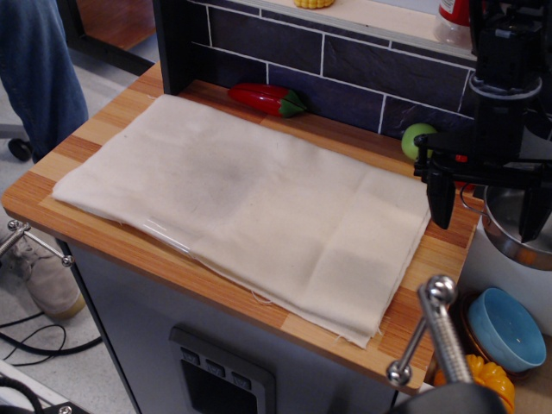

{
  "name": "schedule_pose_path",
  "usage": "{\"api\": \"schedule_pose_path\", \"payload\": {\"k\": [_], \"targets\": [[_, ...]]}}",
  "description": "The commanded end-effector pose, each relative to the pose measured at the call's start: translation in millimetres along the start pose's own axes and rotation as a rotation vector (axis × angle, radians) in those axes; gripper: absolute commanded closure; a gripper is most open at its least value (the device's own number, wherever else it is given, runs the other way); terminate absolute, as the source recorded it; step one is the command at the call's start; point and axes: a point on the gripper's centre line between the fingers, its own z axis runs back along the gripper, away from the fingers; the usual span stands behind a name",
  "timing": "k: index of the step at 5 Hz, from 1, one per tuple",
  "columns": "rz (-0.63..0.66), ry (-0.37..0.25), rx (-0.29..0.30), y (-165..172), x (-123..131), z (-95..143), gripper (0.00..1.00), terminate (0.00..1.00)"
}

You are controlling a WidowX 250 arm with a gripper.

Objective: Fold cloth in half

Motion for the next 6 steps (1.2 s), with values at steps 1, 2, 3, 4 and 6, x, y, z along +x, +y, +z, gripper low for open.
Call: {"api": "schedule_pose_path", "payload": {"k": [1, 2, 3, 4, 6], "targets": [[0.000, 0.000, 0.000, 0.0, 0.0, 0.0, 0.00, 0.00], [-0.045, -0.037, 0.037, 14.5, 0.2, 7.6, 0.00, 0.00], [-0.071, -0.040, 0.049, 35.6, 3.4, 8.3, 0.00, 0.00], [-0.097, -0.054, 0.088, 48.3, 0.2, -8.6, 0.00, 0.00], [-0.136, -0.088, 0.157, 58.8, 1.4, -29.8, 0.00, 0.00]]}}
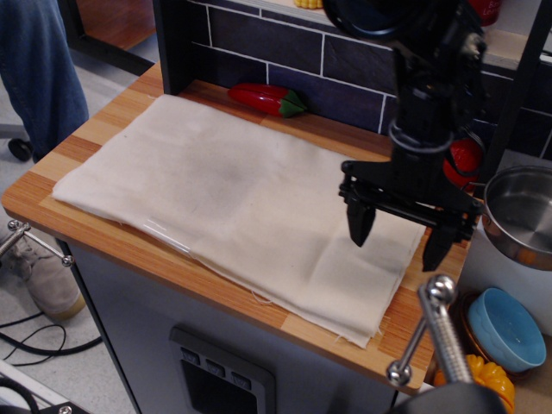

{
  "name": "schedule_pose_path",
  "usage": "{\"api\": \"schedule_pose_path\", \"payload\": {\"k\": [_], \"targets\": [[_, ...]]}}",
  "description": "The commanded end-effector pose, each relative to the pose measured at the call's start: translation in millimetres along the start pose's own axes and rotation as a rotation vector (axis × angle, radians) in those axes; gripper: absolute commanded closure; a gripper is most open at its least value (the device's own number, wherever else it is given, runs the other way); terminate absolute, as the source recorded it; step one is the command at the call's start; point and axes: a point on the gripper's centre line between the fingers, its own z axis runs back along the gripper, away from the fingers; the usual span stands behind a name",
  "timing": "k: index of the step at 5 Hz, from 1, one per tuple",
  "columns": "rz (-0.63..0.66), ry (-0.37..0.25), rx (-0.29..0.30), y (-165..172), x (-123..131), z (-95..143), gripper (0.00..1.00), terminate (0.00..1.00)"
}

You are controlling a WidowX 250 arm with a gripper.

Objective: Fold cloth in half

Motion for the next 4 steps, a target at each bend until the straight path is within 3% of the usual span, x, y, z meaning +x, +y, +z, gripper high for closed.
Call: {"api": "schedule_pose_path", "payload": {"k": [1, 2, 3, 4], "targets": [[-0.020, -0.065, 0.046, -5.6, 11.1, -11.4, 0.00, 0.00], [-0.007, -0.063, 0.066, 0.5, 22.4, -15.9, 0.00, 0.00], [-0.033, -0.071, 0.081, 7.2, 25.7, -25.1, 1.00, 0.00], [-0.048, -0.073, 0.090, 9.6, 22.1, -27.0, 1.00, 0.00]]}}
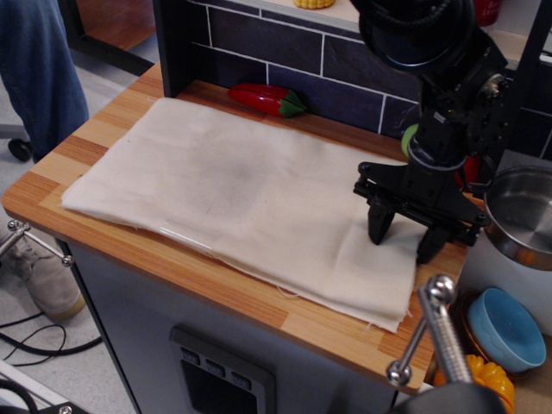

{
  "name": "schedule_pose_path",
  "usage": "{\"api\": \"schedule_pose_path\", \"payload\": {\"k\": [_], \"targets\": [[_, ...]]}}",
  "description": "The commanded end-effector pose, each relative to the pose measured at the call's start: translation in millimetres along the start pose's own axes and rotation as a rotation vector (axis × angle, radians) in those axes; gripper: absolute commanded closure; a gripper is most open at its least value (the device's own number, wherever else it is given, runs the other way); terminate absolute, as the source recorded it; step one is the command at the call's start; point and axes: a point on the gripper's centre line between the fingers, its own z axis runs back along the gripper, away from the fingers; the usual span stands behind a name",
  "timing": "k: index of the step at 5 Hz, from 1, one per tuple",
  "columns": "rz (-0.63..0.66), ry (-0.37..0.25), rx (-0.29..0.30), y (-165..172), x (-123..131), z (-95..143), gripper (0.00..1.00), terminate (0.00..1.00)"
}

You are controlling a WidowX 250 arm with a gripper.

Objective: Fold cloth in half

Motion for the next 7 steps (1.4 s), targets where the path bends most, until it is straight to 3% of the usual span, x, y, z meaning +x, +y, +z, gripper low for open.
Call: {"api": "schedule_pose_path", "payload": {"k": [1, 3, 4, 6, 7], "targets": [[-0.019, 0.000, -0.019, 10.0, -5.6, 9.4, 1.00, 0.00], [0.027, -0.034, -0.157, 24.9, 1.6, 69.1, 1.00, 0.00], [0.069, -0.045, -0.245, 48.3, -4.2, 106.1, 1.00, 0.00], [0.058, -0.028, -0.309, 104.7, -10.9, 129.7, 1.00, 0.00], [0.077, -0.045, -0.279, 143.9, -8.9, 124.8, 1.00, 0.00]]}}
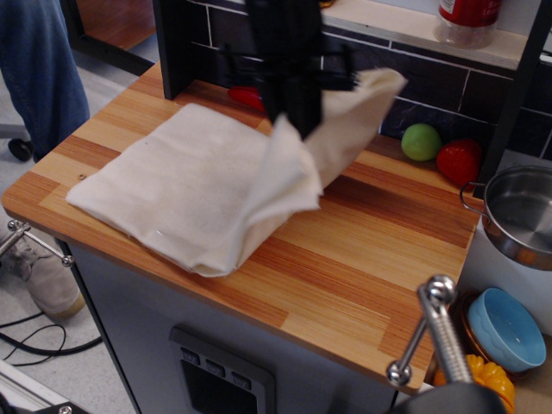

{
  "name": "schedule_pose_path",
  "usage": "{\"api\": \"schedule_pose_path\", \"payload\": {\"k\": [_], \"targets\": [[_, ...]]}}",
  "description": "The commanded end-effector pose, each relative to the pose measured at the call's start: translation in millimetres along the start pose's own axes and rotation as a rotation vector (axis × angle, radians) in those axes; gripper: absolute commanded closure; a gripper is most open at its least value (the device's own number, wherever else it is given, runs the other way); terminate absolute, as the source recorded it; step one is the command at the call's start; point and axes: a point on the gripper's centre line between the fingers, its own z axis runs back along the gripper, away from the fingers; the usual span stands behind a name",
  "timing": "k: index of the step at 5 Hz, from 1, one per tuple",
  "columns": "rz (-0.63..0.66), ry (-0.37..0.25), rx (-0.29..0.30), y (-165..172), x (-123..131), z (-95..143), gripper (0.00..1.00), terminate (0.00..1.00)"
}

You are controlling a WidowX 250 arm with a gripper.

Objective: Fold cloth in half

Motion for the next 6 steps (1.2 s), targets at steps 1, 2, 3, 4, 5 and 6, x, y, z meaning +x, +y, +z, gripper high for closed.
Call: {"api": "schedule_pose_path", "payload": {"k": [1, 2, 3, 4, 5, 6], "targets": [[0.083, -0.128, 0.062, 70.2, 27.7, 40.7, 1.00, 0.00], [0.054, -0.078, 0.068, 95.9, 32.4, 53.1, 1.00, 0.00], [0.083, -0.021, 0.163, 122.1, 32.2, 44.7, 0.00, 0.00], [0.046, -0.012, 0.238, 148.9, 32.0, 50.3, 0.00, 0.00], [0.046, -0.012, 0.238, 148.9, 32.0, 50.3, 0.00, 0.00], [0.046, -0.012, 0.238, 148.9, 32.0, 50.3, 0.00, 1.00]]}}
